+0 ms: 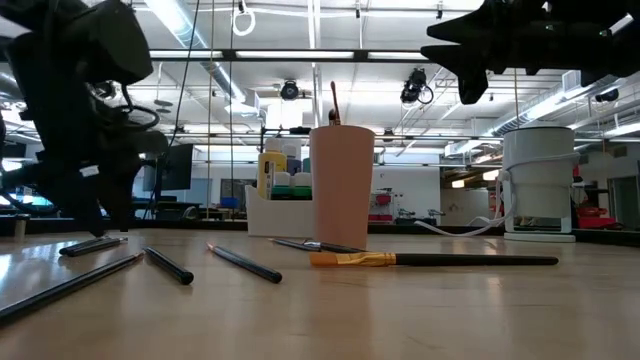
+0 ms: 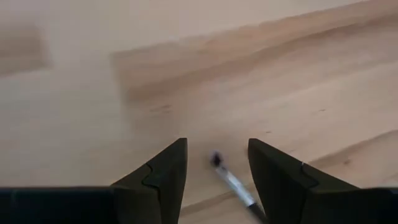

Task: Pick & Place Paint Supplies
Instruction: Put the black paint brush into the orange cup

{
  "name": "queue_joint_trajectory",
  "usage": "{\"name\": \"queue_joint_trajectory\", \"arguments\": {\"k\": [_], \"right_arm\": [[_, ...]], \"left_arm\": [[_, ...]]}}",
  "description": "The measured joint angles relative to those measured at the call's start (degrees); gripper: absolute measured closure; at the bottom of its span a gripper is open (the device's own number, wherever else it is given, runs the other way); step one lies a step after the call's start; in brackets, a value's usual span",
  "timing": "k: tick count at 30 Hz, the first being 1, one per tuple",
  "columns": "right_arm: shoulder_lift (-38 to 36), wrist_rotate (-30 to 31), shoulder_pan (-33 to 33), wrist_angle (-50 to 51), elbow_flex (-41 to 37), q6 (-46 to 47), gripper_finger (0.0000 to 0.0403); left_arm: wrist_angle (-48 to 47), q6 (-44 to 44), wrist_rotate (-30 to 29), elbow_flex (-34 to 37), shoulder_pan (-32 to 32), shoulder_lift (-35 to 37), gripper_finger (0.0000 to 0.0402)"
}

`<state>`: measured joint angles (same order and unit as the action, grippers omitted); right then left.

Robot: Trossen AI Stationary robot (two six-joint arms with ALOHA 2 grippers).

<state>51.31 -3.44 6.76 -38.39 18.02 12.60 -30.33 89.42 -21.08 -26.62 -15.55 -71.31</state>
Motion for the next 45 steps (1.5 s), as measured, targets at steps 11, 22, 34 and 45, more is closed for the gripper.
{"name": "queue_joint_trajectory", "arguments": {"k": [11,22,34,45], "right_arm": [[0.00,0.00,0.00,0.02,0.00,-0.02,0.0245],[0.00,-0.02,0.00,0.04,0.00,-0.02,0.0245],[0.00,-0.02,0.00,0.04,0.00,-0.02,0.0245],[-0.02,-0.03,0.00,0.23,-0.01,-0.02,0.0245]], "left_arm": [[6.77,-0.95,0.59,3.38,-0.97,0.17,0.0231],[5.47,-1.54,4.59,3.42,-1.99,0.37,0.0314],[4.94,-6.35,2.70,3.50,-2.14,0.33,0.0391],[1.21,-22.41,-9.18,-6.66,-2.11,8.05,0.0398]]}}
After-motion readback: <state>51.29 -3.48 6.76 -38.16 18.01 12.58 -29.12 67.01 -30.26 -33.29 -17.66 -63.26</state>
